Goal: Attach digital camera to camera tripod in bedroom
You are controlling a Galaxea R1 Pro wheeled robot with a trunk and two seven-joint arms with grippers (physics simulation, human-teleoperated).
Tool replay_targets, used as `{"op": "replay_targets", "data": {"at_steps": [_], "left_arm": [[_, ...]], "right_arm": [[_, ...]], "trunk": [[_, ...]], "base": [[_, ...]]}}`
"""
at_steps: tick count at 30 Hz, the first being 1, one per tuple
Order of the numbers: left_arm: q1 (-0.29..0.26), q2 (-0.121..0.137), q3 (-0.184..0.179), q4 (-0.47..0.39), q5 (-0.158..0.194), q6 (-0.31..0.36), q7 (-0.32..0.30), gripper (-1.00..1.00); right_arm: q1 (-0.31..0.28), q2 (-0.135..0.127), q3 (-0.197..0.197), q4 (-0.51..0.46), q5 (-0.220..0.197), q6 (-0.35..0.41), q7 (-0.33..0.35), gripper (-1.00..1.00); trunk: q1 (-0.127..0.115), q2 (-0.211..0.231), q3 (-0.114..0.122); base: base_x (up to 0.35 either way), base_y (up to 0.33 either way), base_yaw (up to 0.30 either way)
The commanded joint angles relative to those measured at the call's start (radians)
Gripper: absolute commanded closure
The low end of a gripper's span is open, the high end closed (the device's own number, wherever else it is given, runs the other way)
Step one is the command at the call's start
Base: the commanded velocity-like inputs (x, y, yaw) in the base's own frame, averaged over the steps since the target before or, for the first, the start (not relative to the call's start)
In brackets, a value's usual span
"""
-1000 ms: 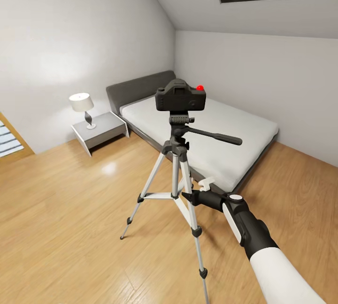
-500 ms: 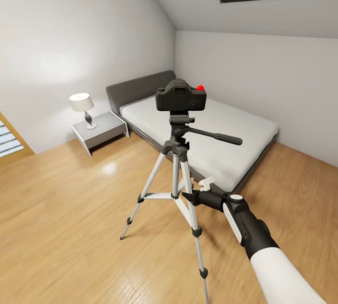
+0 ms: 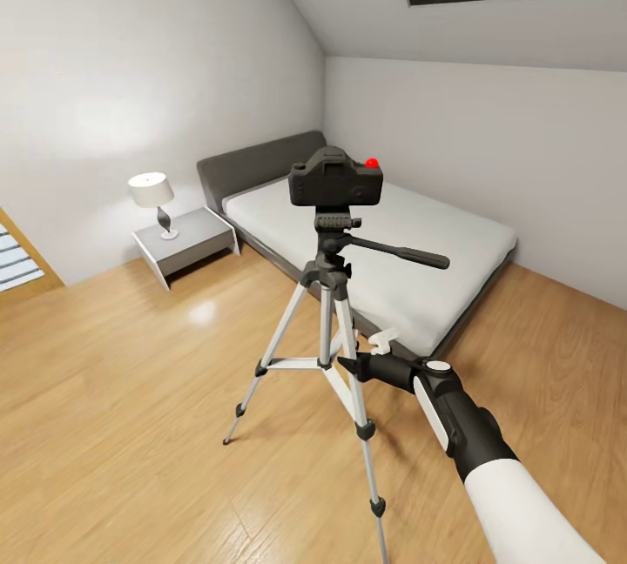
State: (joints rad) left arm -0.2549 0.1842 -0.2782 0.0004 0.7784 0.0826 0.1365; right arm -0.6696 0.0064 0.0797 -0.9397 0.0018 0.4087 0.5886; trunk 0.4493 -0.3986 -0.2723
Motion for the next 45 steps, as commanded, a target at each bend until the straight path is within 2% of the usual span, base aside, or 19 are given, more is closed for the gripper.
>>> {"op": "replay_targets", "data": {"at_steps": [1, 2, 45], "left_arm": [[0.000, 0.000, -0.008, 0.000, 0.008, 0.004, 0.003, -1.00], [0.000, 0.000, -0.008, 0.000, 0.008, 0.003, 0.003, -1.00], [0.000, -0.004, -0.007, 0.000, 0.011, -0.001, 0.003, -1.00]], "right_arm": [[-0.001, 0.000, -0.002, 0.009, 0.092, 0.003, -0.006, 1.00], [0.000, 0.000, -0.002, 0.009, 0.092, 0.003, -0.006, -1.00], [-0.001, -0.003, -0.005, 0.006, 0.097, 0.007, -0.003, -1.00]], "trunk": [[0.001, -0.001, -0.002], [0.001, -0.001, -0.002], [0.001, -0.001, -0.002]], "base": [[0.000, 0.000, 0.000], [0.000, 0.000, 0.000], [0.000, 0.000, 0.000]]}}
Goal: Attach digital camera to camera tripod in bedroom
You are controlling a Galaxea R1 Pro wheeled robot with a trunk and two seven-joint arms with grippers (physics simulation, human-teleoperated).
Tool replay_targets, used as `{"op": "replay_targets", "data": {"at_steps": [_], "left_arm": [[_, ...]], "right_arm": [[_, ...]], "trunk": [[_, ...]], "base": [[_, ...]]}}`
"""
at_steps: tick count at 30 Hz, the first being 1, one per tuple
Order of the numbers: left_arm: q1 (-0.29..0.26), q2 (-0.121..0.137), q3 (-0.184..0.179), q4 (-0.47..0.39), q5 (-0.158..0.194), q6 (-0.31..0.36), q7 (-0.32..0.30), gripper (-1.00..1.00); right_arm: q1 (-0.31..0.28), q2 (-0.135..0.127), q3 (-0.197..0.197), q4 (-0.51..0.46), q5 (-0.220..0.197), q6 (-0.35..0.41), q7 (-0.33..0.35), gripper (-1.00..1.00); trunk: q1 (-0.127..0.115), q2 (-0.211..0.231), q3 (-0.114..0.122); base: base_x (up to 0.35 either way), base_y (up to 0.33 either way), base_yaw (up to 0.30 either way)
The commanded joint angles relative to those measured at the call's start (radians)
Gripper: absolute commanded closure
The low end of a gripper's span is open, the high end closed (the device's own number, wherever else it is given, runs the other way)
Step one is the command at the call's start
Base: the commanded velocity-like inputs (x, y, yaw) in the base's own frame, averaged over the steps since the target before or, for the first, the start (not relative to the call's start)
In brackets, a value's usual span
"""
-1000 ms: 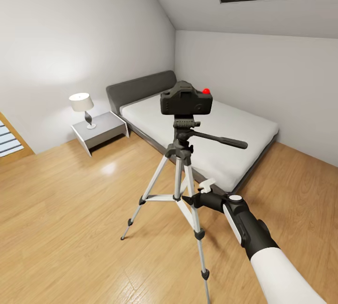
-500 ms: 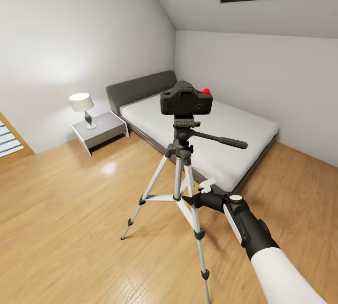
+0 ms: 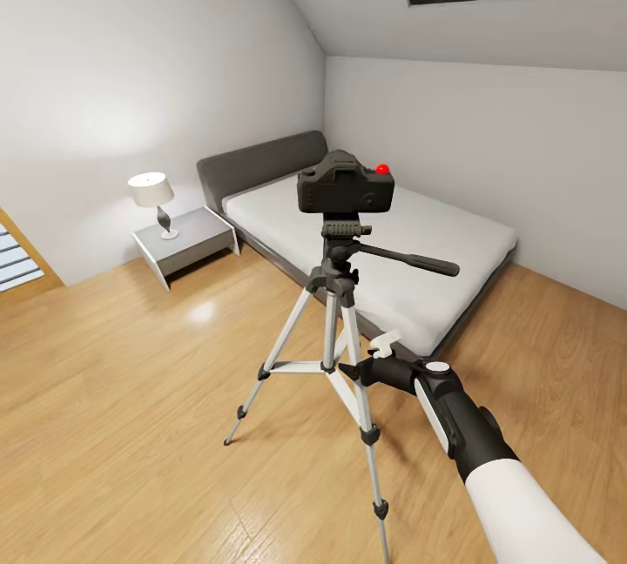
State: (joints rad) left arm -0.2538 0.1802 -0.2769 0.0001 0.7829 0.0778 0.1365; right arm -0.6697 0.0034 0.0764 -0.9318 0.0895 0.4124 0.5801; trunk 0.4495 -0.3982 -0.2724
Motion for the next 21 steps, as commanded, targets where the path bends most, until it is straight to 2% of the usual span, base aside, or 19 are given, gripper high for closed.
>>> {"op": "replay_targets", "data": {"at_steps": [1, 14, 21], "left_arm": [[-0.001, 0.000, -0.008, 0.000, 0.007, 0.003, 0.002, -1.00], [-0.001, 0.000, -0.008, 0.000, 0.007, -0.063, 0.002, -1.00], [-0.001, 0.000, -0.008, 0.000, 0.007, -0.076, 0.003, -1.00]], "right_arm": [[-0.001, 0.000, -0.001, -0.002, 0.010, 0.004, 0.006, -1.00], [-0.001, 0.000, 0.001, -0.004, 0.015, 0.007, 0.006, -1.00], [0.000, 0.000, 0.002, -0.005, 0.016, 0.008, 0.006, -1.00]], "trunk": [[0.001, -0.002, -0.002], [0.001, -0.002, -0.002], [0.001, -0.002, -0.002]], "base": [[0.000, 0.000, 0.000], [0.000, 0.000, 0.000], [0.000, 0.000, 0.000]]}}
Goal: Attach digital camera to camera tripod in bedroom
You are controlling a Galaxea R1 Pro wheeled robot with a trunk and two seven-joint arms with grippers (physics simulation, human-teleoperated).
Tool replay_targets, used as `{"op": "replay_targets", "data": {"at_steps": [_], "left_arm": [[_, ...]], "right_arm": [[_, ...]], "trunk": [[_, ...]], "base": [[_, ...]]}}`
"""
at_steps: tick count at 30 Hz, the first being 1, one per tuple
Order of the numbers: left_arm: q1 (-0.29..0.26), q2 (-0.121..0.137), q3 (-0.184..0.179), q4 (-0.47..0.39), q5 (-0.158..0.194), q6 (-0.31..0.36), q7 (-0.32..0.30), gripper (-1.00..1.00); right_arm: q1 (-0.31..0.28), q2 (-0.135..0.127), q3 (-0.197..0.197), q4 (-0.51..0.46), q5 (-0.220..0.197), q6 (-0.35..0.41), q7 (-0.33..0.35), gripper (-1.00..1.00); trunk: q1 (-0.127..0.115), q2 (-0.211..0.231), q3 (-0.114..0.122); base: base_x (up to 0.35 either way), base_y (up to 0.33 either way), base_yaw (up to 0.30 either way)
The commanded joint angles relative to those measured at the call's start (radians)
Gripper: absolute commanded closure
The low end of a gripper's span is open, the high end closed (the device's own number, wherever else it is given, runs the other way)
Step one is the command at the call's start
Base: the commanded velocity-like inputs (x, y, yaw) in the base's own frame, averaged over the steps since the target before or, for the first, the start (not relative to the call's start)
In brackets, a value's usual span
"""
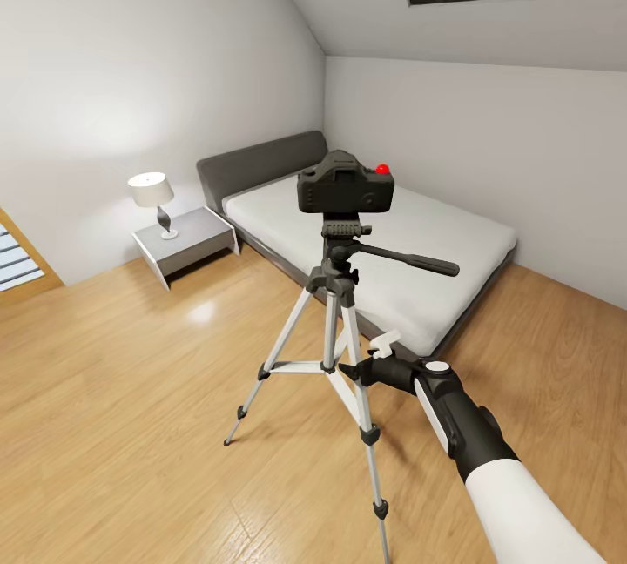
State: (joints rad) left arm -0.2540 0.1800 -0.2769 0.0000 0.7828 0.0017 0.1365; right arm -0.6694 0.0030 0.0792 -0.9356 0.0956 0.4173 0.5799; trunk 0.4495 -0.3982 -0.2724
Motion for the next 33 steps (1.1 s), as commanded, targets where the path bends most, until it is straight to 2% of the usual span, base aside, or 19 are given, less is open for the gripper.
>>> {"op": "replay_targets", "data": {"at_steps": [1, 22, 26, 33], "left_arm": [[-0.001, 0.000, -0.008, 0.000, 0.007, -0.001, 0.002, -1.00], [-0.001, -0.027, -0.008, 0.000, 0.006, -0.005, 0.002, -1.00], [-0.001, -0.038, -0.008, 0.000, 0.006, -0.005, 0.003, -1.00], [-0.001, -0.040, -0.008, 0.000, 0.005, -0.004, 0.003, -1.00]], "right_arm": [[-0.001, 0.000, -0.001, -0.002, 0.010, 0.003, 0.006, -1.00], [-0.001, 0.000, -0.004, -0.006, 0.009, 0.003, 0.007, -1.00], [-0.001, 0.000, -0.004, -0.006, 0.009, 0.003, 0.007, -1.00], [-0.001, 0.000, -0.004, -0.006, 0.009, 0.003, 0.006, -1.00]], "trunk": [[0.001, -0.002, -0.002], [0.001, -0.002, -0.002], [0.001, -0.002, -0.002], [0.001, -0.002, -0.002]], "base": [[0.000, 0.000, 0.000], [-0.002, 0.000, 0.000], [-0.193, 0.000, 0.000], [-0.067, 0.000, 0.000]]}}
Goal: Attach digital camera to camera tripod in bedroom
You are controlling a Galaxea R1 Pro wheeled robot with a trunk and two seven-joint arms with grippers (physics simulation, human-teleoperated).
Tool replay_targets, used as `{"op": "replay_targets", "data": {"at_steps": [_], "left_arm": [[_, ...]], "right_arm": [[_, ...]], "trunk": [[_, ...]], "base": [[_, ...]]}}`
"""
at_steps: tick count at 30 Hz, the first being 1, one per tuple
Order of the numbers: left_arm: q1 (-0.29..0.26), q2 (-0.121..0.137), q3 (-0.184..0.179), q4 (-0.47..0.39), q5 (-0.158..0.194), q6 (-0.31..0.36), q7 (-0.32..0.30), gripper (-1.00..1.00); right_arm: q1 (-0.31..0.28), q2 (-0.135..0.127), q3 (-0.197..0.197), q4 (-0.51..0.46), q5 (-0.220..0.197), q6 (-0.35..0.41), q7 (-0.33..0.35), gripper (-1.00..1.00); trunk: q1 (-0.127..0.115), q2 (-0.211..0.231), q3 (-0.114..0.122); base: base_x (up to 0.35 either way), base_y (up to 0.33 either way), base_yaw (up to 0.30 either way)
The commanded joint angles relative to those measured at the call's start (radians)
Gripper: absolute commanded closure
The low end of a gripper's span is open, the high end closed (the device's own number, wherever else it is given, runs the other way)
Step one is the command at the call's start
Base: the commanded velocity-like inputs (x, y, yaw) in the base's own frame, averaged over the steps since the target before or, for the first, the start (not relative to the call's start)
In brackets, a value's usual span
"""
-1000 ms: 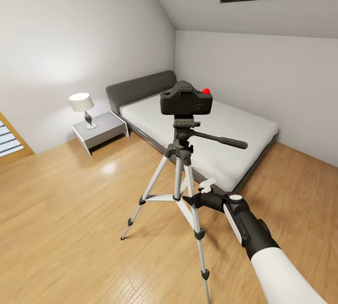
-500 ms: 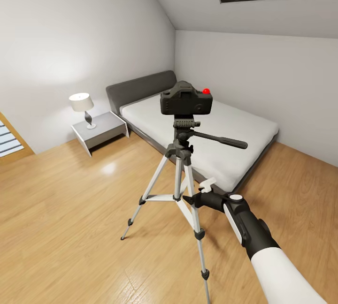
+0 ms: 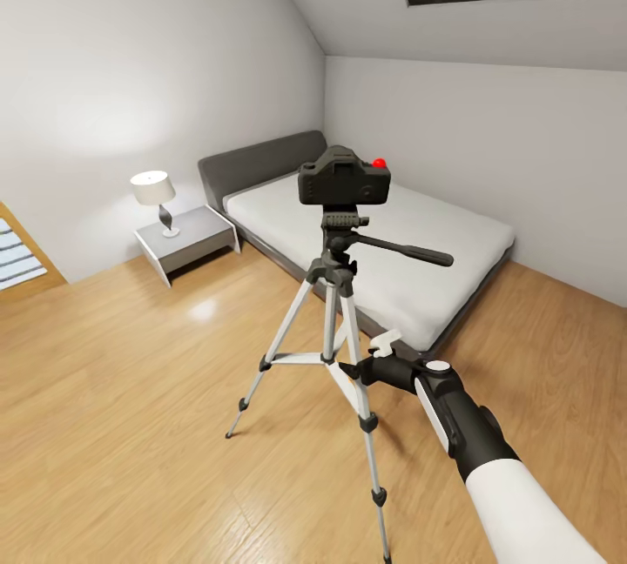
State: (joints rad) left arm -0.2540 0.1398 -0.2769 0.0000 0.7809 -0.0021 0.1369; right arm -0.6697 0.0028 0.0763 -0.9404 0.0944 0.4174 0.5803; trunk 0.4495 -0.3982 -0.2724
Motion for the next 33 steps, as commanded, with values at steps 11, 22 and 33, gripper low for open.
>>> {"op": "replay_targets", "data": {"at_steps": [11, 22, 33], "left_arm": [[-0.001, -0.002, -0.008, 0.000, 0.008, 0.000, 0.003, -1.00], [-0.001, -0.003, -0.008, 0.000, 0.007, 0.001, 0.003, -1.00], [-0.001, -0.003, -0.008, 0.000, 0.006, 0.001, 0.003, -1.00]], "right_arm": [[-0.001, 0.000, -0.001, -0.002, 0.010, 0.002, 0.006, -1.00], [-0.001, 0.000, -0.001, -0.002, 0.008, 0.001, 0.006, -1.00], [-0.001, 0.000, -0.002, -0.002, 0.008, 0.002, 0.005, -1.00]], "trunk": [[0.000, -0.002, -0.002], [0.000, -0.002, -0.002], [0.000, -0.002, -0.002]], "base": [[-0.216, 0.000, 0.000], [-0.314, 0.000, 0.000], [-0.279, 0.000, 0.000]]}}
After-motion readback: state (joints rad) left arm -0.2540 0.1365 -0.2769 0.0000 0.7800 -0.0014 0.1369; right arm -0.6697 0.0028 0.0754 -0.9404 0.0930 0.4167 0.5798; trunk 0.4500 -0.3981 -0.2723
